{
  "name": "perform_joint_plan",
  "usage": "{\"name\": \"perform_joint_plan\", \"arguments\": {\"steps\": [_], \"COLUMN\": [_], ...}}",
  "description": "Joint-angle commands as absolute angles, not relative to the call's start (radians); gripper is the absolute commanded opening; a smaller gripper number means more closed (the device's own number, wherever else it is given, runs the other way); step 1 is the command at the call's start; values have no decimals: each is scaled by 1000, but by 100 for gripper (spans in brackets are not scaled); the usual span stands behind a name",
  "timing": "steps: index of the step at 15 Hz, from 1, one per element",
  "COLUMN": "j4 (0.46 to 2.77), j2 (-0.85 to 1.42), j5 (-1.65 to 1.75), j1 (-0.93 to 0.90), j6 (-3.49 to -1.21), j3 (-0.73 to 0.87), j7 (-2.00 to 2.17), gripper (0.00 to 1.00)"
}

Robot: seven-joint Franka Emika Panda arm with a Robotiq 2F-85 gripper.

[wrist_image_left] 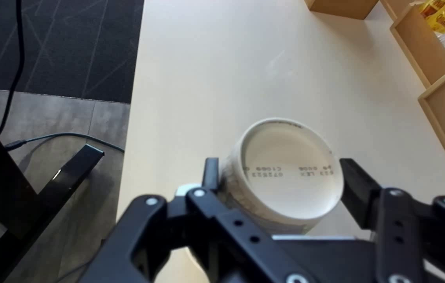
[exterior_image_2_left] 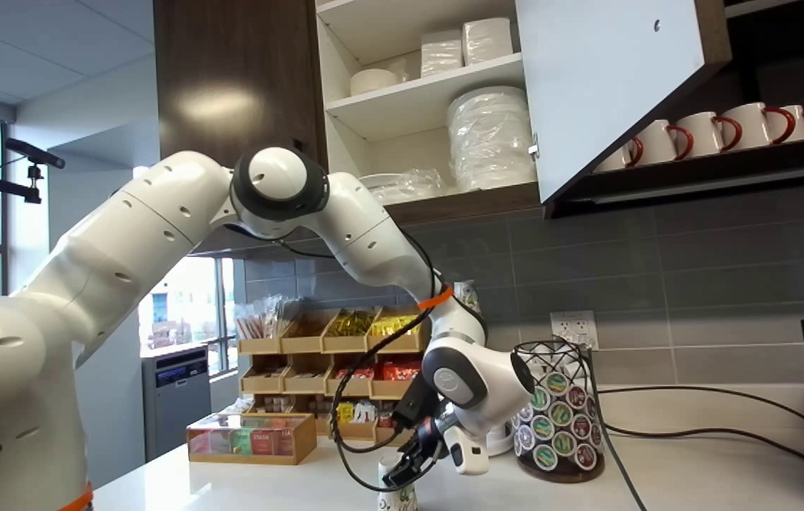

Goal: Put the cup upright in the cabinet

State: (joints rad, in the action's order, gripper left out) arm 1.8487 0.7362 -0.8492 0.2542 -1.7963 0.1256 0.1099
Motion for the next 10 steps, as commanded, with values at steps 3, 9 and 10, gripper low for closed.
{"name": "perform_joint_plan", "arguments": {"steps": [3, 9, 10], "j4": [1810, 1819, 1821], "j2": [758, 699, 688], "j5": [-881, -820, -800], "j1": [262, 168, 142], "j6": [-1756, -1834, -1864], "j3": [118, 133, 138], "j7": [107, 190, 218], "gripper": [43, 40, 40]}}
